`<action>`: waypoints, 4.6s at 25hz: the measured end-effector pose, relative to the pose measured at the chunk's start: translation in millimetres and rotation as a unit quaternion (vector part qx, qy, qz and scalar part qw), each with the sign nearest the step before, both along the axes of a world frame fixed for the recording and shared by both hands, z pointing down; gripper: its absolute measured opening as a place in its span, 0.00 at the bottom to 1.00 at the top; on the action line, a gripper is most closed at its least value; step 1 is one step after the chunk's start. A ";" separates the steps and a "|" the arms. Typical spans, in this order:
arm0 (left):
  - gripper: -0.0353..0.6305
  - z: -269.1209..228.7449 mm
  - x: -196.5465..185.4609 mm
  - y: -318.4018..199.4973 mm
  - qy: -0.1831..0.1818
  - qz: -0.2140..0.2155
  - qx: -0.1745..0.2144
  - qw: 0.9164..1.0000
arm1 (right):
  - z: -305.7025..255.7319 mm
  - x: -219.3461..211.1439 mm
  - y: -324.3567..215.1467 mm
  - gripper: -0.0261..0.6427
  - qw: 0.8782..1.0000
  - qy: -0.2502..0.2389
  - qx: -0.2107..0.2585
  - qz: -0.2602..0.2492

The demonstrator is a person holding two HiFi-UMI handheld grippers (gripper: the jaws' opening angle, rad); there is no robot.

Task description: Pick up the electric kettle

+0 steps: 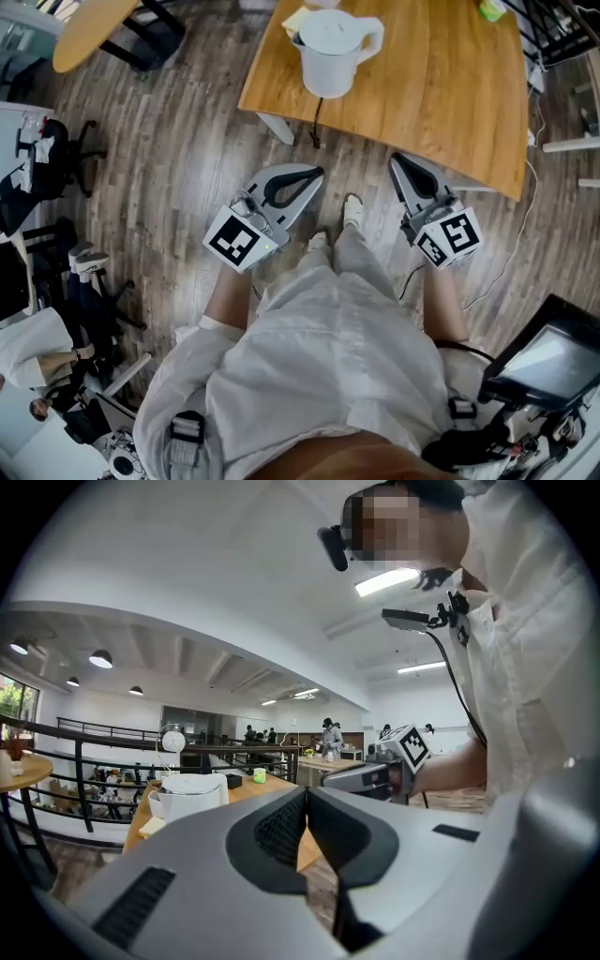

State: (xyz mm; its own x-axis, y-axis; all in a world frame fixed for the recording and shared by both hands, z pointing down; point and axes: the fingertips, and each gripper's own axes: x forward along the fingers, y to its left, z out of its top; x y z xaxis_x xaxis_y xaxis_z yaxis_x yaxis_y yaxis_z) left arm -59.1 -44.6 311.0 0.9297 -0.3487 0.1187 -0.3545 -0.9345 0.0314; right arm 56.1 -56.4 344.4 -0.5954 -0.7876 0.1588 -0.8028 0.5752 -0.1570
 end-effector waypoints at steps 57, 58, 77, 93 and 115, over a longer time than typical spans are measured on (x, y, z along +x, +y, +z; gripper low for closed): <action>0.18 145.8 28.4 -206.8 0.003 -0.100 -0.028 0.995 | 136.6 67.1 -251.2 0.11 0.999 0.021 0.021 0.035; 0.23 145.5 28.7 -208.1 0.005 -0.100 -0.029 0.995 | 137.4 67.1 -252.0 0.15 0.999 0.020 0.020 0.034; 0.62 148.7 23.8 -228.6 0.014 -0.128 -0.022 0.991 | 136.6 77.1 -284.9 0.29 0.997 0.025 0.038 0.065; 0.67 156.7 20.5 -242.4 0.013 -0.133 -0.032 0.991 | 129.9 60.2 -336.2 0.32 0.980 0.121 0.129 0.090; 0.67 157.3 23.6 -246.6 0.012 -0.129 -0.035 0.991 | 129.0 47.2 -376.0 0.31 0.976 0.154 0.138 0.066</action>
State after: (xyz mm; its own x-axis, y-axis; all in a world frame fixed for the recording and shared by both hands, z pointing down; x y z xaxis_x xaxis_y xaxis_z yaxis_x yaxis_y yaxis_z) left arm -35.5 -291.2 468.4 0.8139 -0.5662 0.1301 -0.5792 -0.8085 0.1046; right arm 103.3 -432.4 473.4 -0.4438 -0.8921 0.0848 -0.8572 0.4502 0.2501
